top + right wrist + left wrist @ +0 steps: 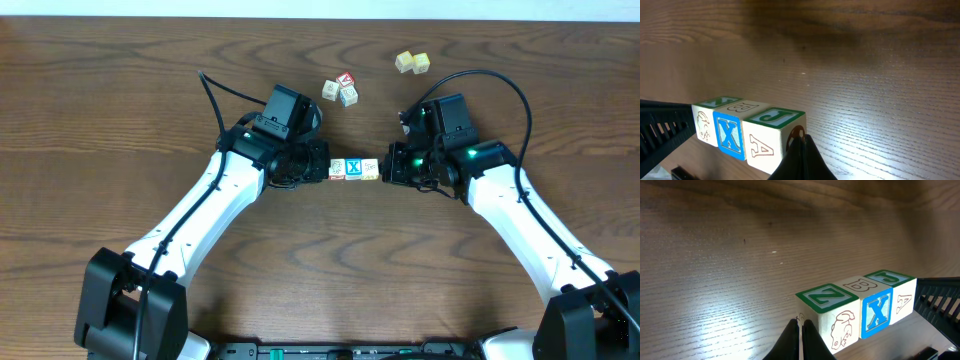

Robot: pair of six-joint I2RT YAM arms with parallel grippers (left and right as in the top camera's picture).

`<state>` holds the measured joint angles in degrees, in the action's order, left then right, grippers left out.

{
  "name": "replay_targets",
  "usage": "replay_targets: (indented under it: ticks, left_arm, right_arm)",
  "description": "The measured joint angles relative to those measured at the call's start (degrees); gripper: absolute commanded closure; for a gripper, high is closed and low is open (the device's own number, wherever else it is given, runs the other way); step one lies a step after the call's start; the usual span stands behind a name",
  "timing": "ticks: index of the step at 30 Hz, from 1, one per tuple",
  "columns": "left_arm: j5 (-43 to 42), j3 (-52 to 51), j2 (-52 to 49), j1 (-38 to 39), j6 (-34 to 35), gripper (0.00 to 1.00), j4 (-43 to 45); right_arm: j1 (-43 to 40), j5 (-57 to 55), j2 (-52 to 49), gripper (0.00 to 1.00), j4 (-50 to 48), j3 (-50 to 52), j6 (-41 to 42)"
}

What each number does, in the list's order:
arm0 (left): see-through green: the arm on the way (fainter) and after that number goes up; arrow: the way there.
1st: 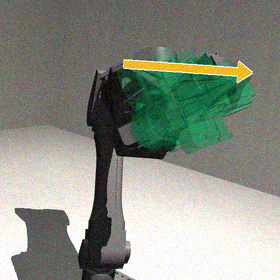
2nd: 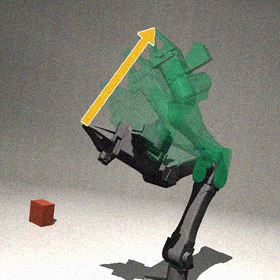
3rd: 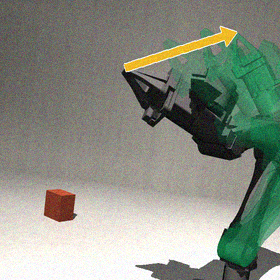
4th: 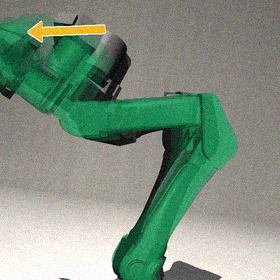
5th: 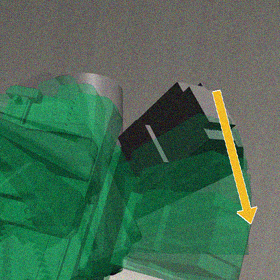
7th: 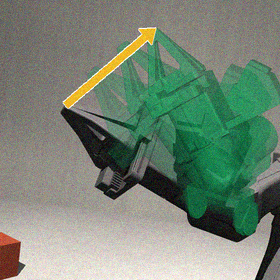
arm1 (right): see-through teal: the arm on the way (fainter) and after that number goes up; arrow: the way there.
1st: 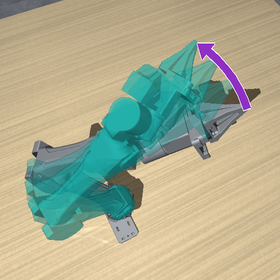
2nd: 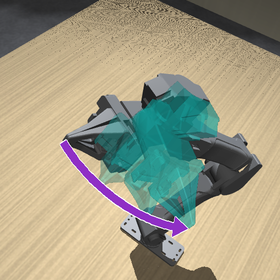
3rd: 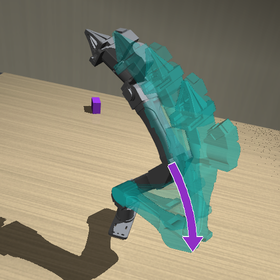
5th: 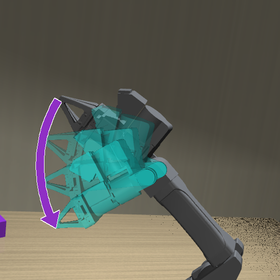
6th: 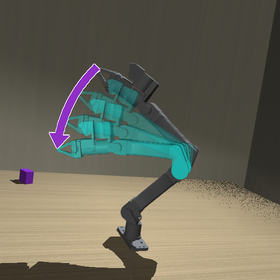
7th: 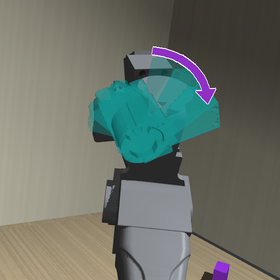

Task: Lift 3 blocks

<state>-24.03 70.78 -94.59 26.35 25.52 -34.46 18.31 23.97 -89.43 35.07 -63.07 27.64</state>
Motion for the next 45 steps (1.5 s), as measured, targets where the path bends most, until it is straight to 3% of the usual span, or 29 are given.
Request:
replay_targets:
  ticks: [45]
  left_arm:
    - [1.1,0.0,0.0,-0.4,0.0,0.93,-0.1]
  right_arm:
    - [1.7,-2.0,0.0,0.99,-1.4,0.0,0.0]
